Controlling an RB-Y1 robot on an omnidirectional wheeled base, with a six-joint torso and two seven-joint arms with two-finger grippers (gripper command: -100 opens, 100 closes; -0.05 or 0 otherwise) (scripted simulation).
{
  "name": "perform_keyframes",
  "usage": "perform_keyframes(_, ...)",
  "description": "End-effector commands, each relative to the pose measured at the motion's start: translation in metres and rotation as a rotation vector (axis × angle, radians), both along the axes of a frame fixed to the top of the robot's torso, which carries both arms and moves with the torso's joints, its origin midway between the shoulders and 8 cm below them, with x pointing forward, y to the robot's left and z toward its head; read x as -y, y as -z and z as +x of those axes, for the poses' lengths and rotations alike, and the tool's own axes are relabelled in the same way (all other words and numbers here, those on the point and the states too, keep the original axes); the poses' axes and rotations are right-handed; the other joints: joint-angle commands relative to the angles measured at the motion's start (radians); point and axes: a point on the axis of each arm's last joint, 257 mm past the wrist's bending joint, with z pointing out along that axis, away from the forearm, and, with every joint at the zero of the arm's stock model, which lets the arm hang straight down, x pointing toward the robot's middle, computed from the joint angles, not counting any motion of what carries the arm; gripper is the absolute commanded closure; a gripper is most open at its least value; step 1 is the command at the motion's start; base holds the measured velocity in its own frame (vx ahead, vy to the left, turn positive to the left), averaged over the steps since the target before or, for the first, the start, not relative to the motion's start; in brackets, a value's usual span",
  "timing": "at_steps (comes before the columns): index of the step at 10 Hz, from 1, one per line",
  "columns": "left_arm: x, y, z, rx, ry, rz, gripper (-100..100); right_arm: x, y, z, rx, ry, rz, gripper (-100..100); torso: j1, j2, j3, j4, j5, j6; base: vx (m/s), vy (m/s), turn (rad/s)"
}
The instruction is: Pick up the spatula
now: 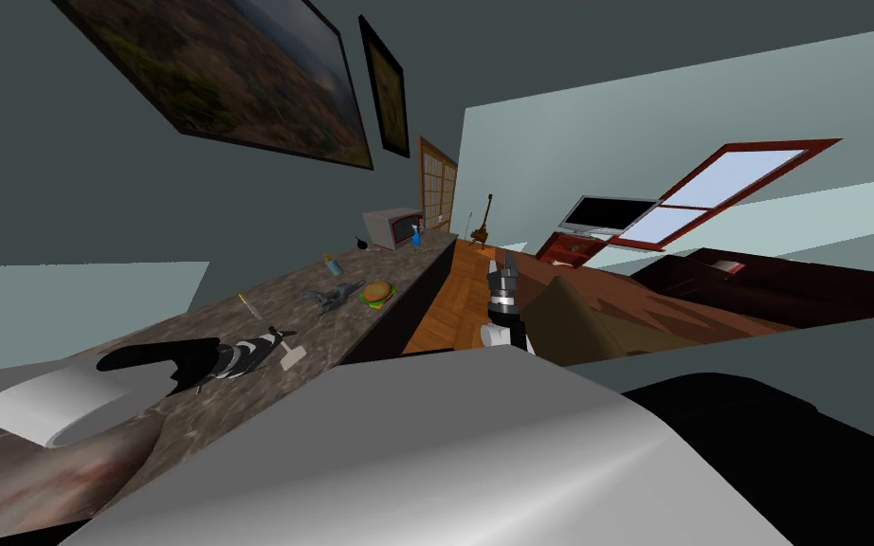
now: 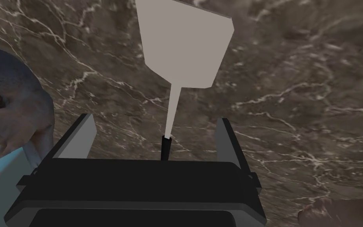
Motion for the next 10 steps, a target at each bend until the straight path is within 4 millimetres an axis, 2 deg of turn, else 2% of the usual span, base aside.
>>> perform_keyframes(1,0.001,0.004,-0.006,-0.015,0.004,-0.005,-100,0.000,0.000,0.000,0.000,0.000,0.000,0,0.000,0.000,0.000,0.000,0.000,0.000,0.000,0.000,0.000)
perform_keyframes(4,-0.036,0.015,-0.074,-0.169,-0.037,0.065,-100,0.000,0.000,0.000,0.000,0.000,0.000,0,0.000,-0.003,-0.002,-0.001,0.000,0.001,0.077,-0.005,-0.249)
perform_keyframes(6,-0.033,0.016,-0.075,-0.174,-0.029,0.056,-100,0.000,0.000,0.000,0.000,0.000,0.000,0,0.000,-0.005,-0.003,-0.001,0.000,0.000,0.058,-0.002,-0.017)
perform_keyframes(10,-0.036,0.015,-0.074,-0.169,-0.037,0.065,-100,0.000,0.000,0.000,0.000,0.000,0.000,0,0.000,0.002,0.001,0.001,0.000,0.000,-0.006,-0.001,0.002)
